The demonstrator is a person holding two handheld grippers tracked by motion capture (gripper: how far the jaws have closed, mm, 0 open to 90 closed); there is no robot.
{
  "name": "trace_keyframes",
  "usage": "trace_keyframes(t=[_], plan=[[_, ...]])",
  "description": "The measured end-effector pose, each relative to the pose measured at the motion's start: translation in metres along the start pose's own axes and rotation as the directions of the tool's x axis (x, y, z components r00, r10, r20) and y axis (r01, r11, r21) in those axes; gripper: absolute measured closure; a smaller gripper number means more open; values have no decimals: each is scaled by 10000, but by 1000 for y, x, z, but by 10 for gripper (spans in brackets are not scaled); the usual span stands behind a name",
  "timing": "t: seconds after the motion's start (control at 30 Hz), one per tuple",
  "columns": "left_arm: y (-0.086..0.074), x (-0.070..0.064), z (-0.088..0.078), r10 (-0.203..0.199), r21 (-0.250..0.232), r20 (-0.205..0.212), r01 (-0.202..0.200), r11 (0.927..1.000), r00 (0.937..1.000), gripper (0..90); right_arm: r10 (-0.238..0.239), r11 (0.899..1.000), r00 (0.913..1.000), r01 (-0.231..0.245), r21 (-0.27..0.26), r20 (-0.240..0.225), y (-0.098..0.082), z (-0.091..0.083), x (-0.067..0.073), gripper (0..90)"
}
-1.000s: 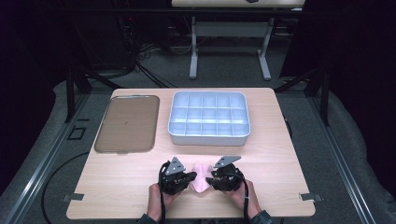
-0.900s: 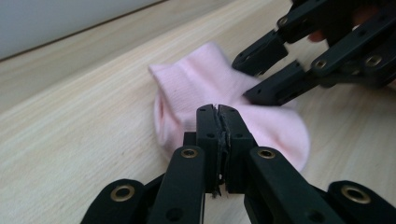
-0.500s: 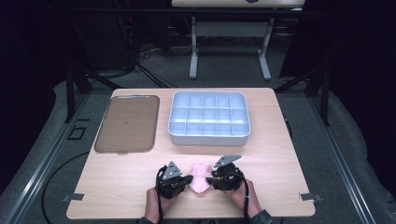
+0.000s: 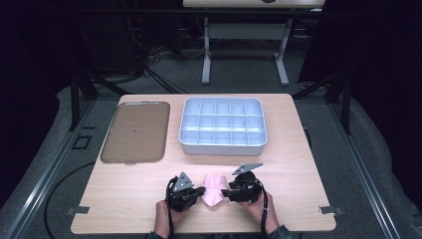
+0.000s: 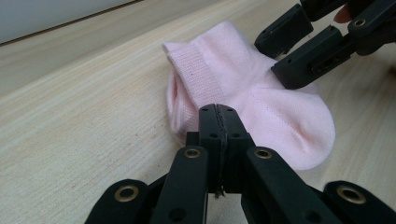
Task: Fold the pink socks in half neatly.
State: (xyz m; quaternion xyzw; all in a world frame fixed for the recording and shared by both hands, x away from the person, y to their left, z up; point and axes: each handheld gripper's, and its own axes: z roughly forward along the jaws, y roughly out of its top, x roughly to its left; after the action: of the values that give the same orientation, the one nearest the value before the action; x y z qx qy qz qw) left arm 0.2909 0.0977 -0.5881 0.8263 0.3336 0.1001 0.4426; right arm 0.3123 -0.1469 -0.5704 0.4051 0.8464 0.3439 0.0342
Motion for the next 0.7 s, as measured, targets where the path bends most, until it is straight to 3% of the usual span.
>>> trace_keyframes(t=[0.13,0.33,0.53,0.7], plan=[[0,-1,0,167,0,-147,-167,9999,9998,896,430,9991,9989,-430,-25,201,1,2,5,595],[0,-2,0,158,-2,-177,-158,9999,9997,896,219,9991,9980,-240,347,595,7,4,11,670],[0,-3,0,108,-19,-252,-109,9999,9996,895,637,9979,9978,-638,96,169,4,6,8,783],[0,-4,0,26,-16,-306,-26,10000,9995,895,863,9962,9961,-864,-54,-185,2,6,3,821]])
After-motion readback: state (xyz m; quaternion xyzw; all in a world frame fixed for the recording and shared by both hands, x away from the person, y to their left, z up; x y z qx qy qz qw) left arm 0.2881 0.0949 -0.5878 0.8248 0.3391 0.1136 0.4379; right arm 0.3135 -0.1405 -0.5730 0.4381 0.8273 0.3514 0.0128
